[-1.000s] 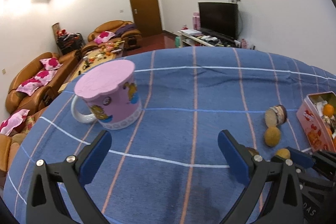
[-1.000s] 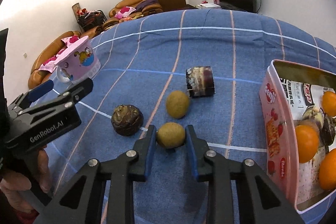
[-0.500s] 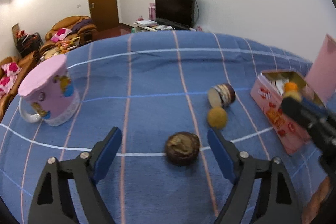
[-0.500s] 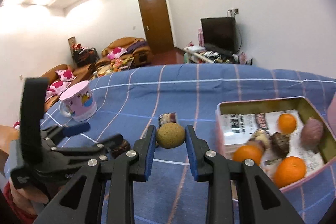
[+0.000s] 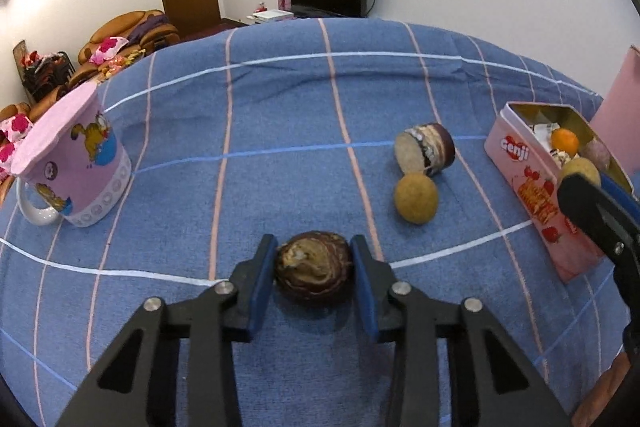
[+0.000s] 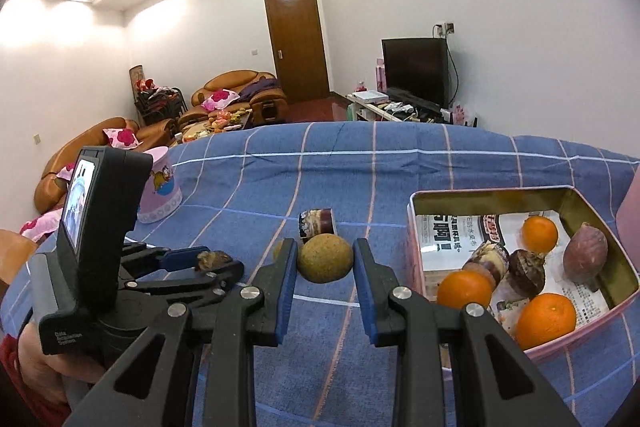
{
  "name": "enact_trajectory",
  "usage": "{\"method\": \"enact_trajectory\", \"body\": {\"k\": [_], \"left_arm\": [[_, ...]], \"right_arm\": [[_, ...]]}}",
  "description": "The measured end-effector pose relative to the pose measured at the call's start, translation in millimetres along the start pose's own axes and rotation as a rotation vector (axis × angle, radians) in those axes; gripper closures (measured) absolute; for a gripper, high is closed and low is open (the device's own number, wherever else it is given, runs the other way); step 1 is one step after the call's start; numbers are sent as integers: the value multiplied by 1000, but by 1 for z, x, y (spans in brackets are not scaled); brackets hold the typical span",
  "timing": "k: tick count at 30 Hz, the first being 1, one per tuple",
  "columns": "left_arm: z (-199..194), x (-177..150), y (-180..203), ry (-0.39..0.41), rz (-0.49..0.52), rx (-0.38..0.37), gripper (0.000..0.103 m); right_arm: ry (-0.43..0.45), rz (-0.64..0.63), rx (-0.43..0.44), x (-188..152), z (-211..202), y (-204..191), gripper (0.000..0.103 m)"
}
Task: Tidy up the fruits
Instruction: 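Grasp a brown kiwi with the right tool while the left tool grasps a dark round fruit, then carry the kiwi and dark fruit over the pink tin box with both tools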
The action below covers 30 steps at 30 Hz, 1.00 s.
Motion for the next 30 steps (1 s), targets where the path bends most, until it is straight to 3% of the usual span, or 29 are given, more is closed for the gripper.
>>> {"method": "enact_trajectory", "body": {"k": [4,7,10,13,21,30], "left_arm": [[-10,5,-12,50,-54,10,64],[-38,17,-24,217,-90,48,64],[-64,25,-37,365,-96,163,64],[-67,22,-44,376,-138,148,64],[-61,17,-43,340,-202,8,64],[-67,14,-29,366,-185,101,64]], "right_arm": [[37,-24,-23,2,-7,-2,73],[93,-60,-53,8,-16,-3,73],[146,-94,-84,13,-25,-5,73],[161,-101,-96,14,-28,-4,73],[136,-93,-71,11,-25,0,73],[104,-70,-35,2,-33,14,73]]}}
Point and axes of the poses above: each gripper's, at about its wrist camera, not at the fingertips, and z roughly the way its jaws point, y to its right, x to its top, the point moved 8 cm from there along z, roughly the way its jaws point, and after that the axes turned 4 degrees about -z, right-handed, at the moved point
